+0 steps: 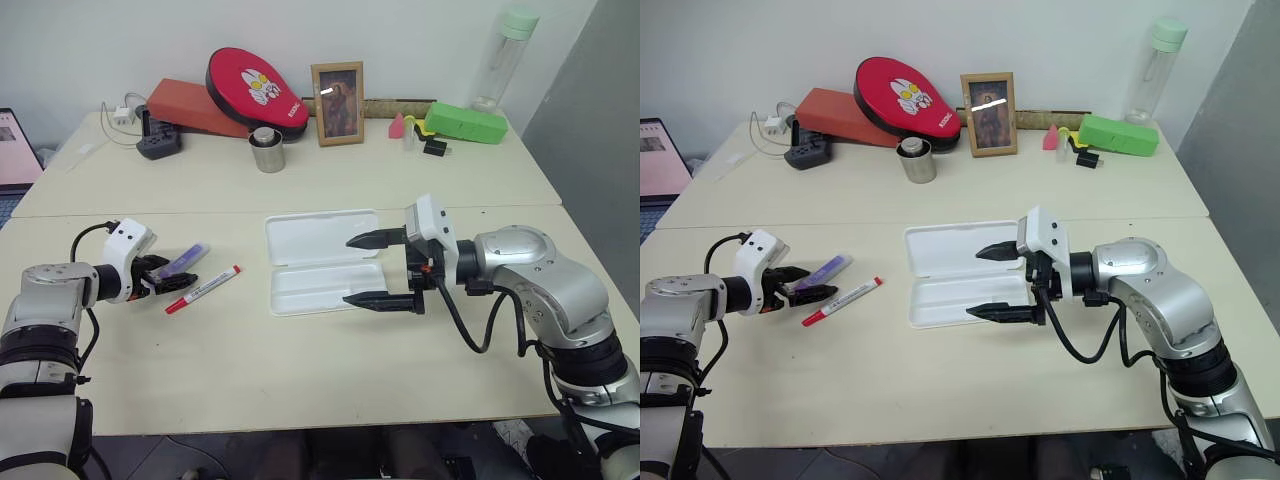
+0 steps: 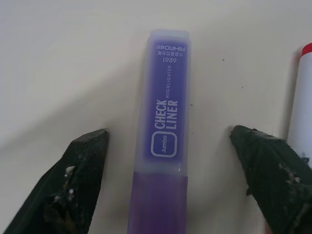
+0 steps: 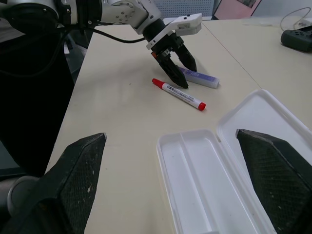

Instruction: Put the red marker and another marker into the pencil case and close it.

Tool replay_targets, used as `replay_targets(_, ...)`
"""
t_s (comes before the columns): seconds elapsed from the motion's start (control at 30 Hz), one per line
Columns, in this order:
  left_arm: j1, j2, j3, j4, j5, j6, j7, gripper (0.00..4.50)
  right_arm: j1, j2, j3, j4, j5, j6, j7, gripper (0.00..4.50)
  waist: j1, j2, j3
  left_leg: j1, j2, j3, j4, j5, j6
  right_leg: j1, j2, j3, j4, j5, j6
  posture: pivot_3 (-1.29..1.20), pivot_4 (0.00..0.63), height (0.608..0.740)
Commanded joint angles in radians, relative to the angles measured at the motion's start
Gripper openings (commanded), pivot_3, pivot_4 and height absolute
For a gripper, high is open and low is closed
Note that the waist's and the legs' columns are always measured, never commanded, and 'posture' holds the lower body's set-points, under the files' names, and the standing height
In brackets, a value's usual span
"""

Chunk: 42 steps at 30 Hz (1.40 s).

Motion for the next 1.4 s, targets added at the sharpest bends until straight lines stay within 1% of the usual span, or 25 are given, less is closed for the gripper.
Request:
replay_targets(0.03, 0.009, 0.002, 0.003, 0.024, 0.016, 0.014, -0.01, 3.29, -0.012, -0.013, -0.026, -0.023, 0.018, -0.013, -0.004, 4.5, 0.0, 0.0, 0.0, 0.0, 0.0, 0.0, 0.0, 0.0, 0.0, 0.0, 0.0, 0.0, 0.0, 0.0, 0.0, 0.0, 0.15, 0.74)
replay_targets(0.23, 0.034, -0.002, 0.018, -0.002, 0.01, 0.009, -0.015, 2.06, -0.021, -0.009, -0.024, -0.004, 0.02, -0.022, -0.004, 4.5, 0.0, 0.0, 0.0, 0.0, 0.0, 0.0, 0.0, 0.0, 0.0, 0.0, 0.0, 0.0, 0.0, 0.0, 0.0, 0.0, 0.15, 0.74)
replay_targets(0.3, 0.036, -0.004, 0.022, -0.004, 0.011, 0.009, -0.013, 1.57, -0.024, -0.007, -0.025, 0.0, 0.02, -0.024, -0.004, 4.5, 0.0, 0.0, 0.0, 0.0, 0.0, 0.0, 0.0, 0.0, 0.0, 0.0, 0.0, 0.0, 0.0, 0.0, 0.0, 0.0, 0.15, 0.74)
replay_targets(0.37, 0.038, -0.004, 0.024, -0.005, 0.012, 0.007, -0.013, 1.24, -0.026, -0.007, -0.025, 0.003, 0.02, -0.024, -0.004, 4.5, 0.0, 0.0, 0.0, 0.0, 0.0, 0.0, 0.0, 0.0, 0.0, 0.0, 0.0, 0.0, 0.0, 0.0, 0.0, 0.0, 0.15, 0.74)
replay_targets(0.63, 0.043, -0.008, 0.052, -0.005, 0.006, -0.003, 0.012, 1.2, -0.023, -0.015, -0.032, 0.004, 0.022, -0.025, -0.002, 4.5, 0.0, 0.0, 0.0, 0.0, 0.0, 0.0, 0.0, 0.0, 0.0, 0.0, 0.0, 0.0, 0.0, 0.0, 0.0, 0.0, 0.15, 0.74)
replay_targets(0.8, 0.058, -0.008, 0.061, -0.007, 0.006, -0.019, -0.002, 1.2, -0.023, -0.018, -0.031, 0.006, 0.02, -0.026, -0.001, 4.5, 0.0, 0.0, 0.0, 0.0, 0.0, 0.0, 0.0, 0.0, 0.0, 0.0, 0.0, 0.0, 0.0, 0.0, 0.0, 0.0, 0.15, 0.74)
replay_targets(0.9, 0.055, -0.018, 0.06, 0.007, 0.022, -0.046, 0.03, 1.2, -0.026, -0.015, -0.028, 0.008, 0.02, -0.028, -0.002, 4.5, 0.0, 0.0, 0.0, 0.001, 0.0, 0.0, 0.0, 0.0, 0.0, 0.0, 0.0, 0.0, 0.001, 0.0, 0.0, 0.0, 0.15, 0.74)
replay_targets(0.93, 0.045, -0.021, 0.073, 0.012, 0.019, -0.049, 0.058, 1.55, -0.025, -0.015, -0.026, 0.008, 0.019, -0.028, -0.002, 4.5, 0.0, 0.0, 0.0, 0.001, 0.0, 0.0, 0.0, 0.0, 0.0, 0.0, 0.0, 0.0, 0.001, 0.0, 0.0, 0.0, 0.15, 0.74)
replay_targets(0.97, 0.038, -0.023, 0.082, 0.015, 0.016, -0.051, 0.077, 1.76, -0.024, -0.016, -0.026, 0.008, 0.018, -0.029, -0.002, 4.5, 0.0, 0.0, 0.0, 0.001, 0.0, 0.0, 0.0, 0.0, 0.0, 0.0, 0.0, 0.0, 0.001, 0.0, 0.0, 0.0, 0.15, 0.74)
replay_targets(1.0, 0.04, -0.021, 0.084, 0.007, 0.006, -0.043, 0.059, 2.01, -0.023, -0.016, -0.025, 0.006, 0.018, -0.029, -0.002, 4.5, 0.001, 0.0, 0.0, 0.001, 0.0, 0.0, 0.0, 0.0, 0.0, 0.0, 0.0, 0.0, 0.001, 0.0, 0.0, 0.0, 0.15, 0.74)
replay_targets(1.03, 0.045, -0.018, 0.083, -0.001, 0.002, -0.04, 0.047, 2.11, -0.022, -0.016, -0.024, 0.006, 0.017, -0.029, -0.002, 4.5, 0.001, 0.0, 0.0, 0.001, 0.0, 0.0, 0.0, 0.0, 0.0, 0.0, 0.0, 0.0, 0.001, 0.0, 0.0, 0.0, 0.15, 0.74)
replay_targets(1.07, 0.05, -0.016, 0.082, -0.008, 0.003, -0.042, 0.047, 2.42, -0.021, -0.017, -0.025, 0.005, 0.018, -0.028, -0.003, 4.5, 0.001, 0.0, 0.0, 0.001, 0.0, -0.001, 0.0, 0.0, 0.0, 0.0, 0.0, 0.0, 0.001, 0.0, 0.0, 0.0, 0.15, 0.74)
replay_targets(1.13, 0.048, -0.012, 0.089, -0.015, 0.003, -0.042, 0.057, 2.84, -0.019, -0.018, -0.027, 0.002, 0.02, -0.026, -0.003, 4.5, 0.001, 0.0, 0.0, 0.0, 0.0, 0.0, 0.0, 0.0, 0.0, 0.0, 0.0, 0.0, 0.002, 0.0, 0.0, 0.0, 0.15, 0.74)
replay_targets(1.27, 0.039, 0.005, 0.11, -0.032, -0.01, -0.03, 0.054, 3.5, -0.022, -0.014, -0.029, 0.007, 0.019, -0.026, -0.01, 4.5, 0.001, 0.0, 0.0, 0.0, 0.0, 0.0, 0.0, 0.0, 0.0, 0.0, 0.0, 0.0, 0.001, 0.0, 0.0, 0.0, 0.15, 0.74)
replay_targets(1.37, 0.044, 0.014, 0.126, -0.084, -0.03, -0.012, 0.041, 4.14, -0.022, -0.014, -0.03, 0.007, 0.018, -0.026, -0.013, 4.5, 0.001, 0.0, 0.0, 0.0, 0.0, 0.0, 0.0, 0.0, 0.0, 0.0, 0.0, 0.0, 0.001, 0.0, 0.0, 0.0, 0.15, 0.74)
replay_targets(1.4, 0.046, 0.018, 0.14, -0.122, -0.044, 0.005, 0.038, 4.27, -0.021, -0.015, -0.032, 0.005, 0.018, -0.026, -0.013, 4.5, 0.001, 0.0, 0.0, 0.0, 0.0, -0.001, 0.0, 0.0, 0.0, 0.0, 0.0, 0.0, 0.001, 0.0, 0.0, 0.0, 0.15, 0.74)
